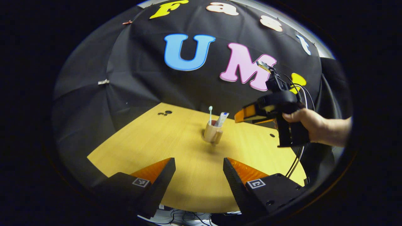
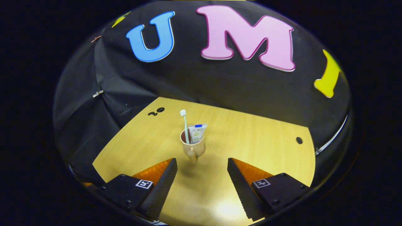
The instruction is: Put the toothbrush and toothpaste on the desktop into the cup, then pick up the cup and place it on the coaster on the desktop.
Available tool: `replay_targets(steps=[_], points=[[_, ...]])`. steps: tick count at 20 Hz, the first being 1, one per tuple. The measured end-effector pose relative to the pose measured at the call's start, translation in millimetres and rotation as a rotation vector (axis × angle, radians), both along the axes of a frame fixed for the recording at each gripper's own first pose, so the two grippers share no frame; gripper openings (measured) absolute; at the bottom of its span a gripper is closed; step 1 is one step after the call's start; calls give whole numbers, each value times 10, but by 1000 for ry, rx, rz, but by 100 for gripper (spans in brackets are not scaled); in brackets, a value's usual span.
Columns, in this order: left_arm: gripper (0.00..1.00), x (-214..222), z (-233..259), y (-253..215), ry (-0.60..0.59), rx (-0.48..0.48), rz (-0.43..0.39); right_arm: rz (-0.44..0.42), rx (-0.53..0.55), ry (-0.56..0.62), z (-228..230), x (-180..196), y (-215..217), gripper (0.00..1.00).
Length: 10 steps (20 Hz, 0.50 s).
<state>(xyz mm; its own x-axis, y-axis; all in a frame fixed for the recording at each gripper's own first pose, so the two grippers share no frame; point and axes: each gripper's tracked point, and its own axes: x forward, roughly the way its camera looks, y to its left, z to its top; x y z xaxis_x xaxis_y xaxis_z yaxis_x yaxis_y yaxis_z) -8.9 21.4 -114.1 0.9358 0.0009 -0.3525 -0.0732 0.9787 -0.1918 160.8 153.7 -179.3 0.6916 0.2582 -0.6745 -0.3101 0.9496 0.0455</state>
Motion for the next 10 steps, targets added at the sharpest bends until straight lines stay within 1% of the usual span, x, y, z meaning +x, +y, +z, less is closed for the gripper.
replay_targets(steps=[2, 6, 8, 10], points=[[97, 39, 241, -111, -57, 14, -26, -36, 10, -83, 365, -176, -229, 99], [97, 52, 758, -376, -178, 38, -65, -126, 75, -243, 986, -579, -554, 99], [97, -6, 968, -492, -246, 50, -88, -154, 85, -315, 1196, -808, -696, 99], [96, -116, 1186, -597, -328, 47, -99, -193, 80, -344, 1284, -1048, -894, 99]])
